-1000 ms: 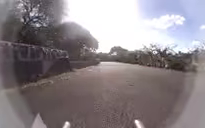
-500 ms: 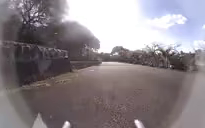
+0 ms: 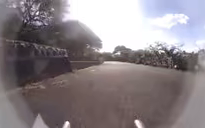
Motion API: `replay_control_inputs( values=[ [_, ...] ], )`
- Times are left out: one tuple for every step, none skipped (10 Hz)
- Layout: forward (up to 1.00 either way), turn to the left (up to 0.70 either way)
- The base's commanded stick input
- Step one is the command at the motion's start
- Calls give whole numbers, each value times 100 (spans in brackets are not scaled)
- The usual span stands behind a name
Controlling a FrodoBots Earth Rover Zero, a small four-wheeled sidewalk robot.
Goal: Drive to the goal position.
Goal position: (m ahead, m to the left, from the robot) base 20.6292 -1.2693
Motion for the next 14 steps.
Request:
replay_control_inputs(
  values=[
    [70, -8],
    [70, -14],
    [70, -28],
    [70, -28],
    [70, -29],
    [70, -30],
    [70, -32],
    [70, -8],
    [70, -4],
    [70, 0],
    [70, 0],
    [70, 0],
    [70, -1],
    [70, -2]
  ],
)
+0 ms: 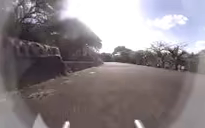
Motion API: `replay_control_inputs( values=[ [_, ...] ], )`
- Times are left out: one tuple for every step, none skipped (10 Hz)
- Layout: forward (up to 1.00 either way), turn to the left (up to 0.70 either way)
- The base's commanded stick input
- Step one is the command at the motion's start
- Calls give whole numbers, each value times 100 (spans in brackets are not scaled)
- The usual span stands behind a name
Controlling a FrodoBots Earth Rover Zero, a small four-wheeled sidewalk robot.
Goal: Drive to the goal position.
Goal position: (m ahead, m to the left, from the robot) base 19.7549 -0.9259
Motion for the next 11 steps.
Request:
replay_control_inputs(
  values=[
    [70, -3],
    [70, -9],
    [70, -17],
    [70, -25],
    [70, -25],
    [70, -25],
    [70, -24],
    [70, -24],
    [70, -24],
    [70, -19],
    [70, -12]
  ],
)
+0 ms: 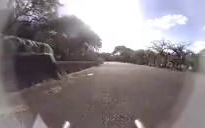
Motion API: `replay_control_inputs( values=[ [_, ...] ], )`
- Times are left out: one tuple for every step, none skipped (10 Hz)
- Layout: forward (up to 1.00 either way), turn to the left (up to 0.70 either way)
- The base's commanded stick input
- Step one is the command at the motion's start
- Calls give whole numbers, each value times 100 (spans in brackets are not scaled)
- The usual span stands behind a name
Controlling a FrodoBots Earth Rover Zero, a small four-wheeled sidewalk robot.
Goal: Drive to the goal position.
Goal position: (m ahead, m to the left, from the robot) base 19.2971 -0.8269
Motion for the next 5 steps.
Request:
replay_control_inputs(
  values=[
    [70, 0],
    [70, 0],
    [70, 0],
    [70, 0],
    [70, 0]
  ],
)
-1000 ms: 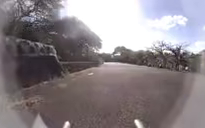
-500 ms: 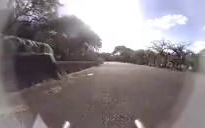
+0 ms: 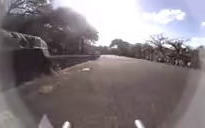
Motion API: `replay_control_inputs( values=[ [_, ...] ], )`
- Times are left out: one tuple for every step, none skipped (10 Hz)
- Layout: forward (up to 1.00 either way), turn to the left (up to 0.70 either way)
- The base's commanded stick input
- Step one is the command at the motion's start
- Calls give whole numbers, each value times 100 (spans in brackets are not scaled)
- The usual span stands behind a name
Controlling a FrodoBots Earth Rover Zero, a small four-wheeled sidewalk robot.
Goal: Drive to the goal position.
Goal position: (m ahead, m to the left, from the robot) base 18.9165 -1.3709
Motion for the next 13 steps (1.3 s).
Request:
replay_control_inputs(
  values=[
    [70, 0],
    [70, 0],
    [70, 0],
    [70, -1],
    [70, -3],
    [70, -5],
    [70, -9],
    [70, -7],
    [70, -2],
    [70, -1],
    [70, 0],
    [70, 0],
    [70, 0]
  ],
)
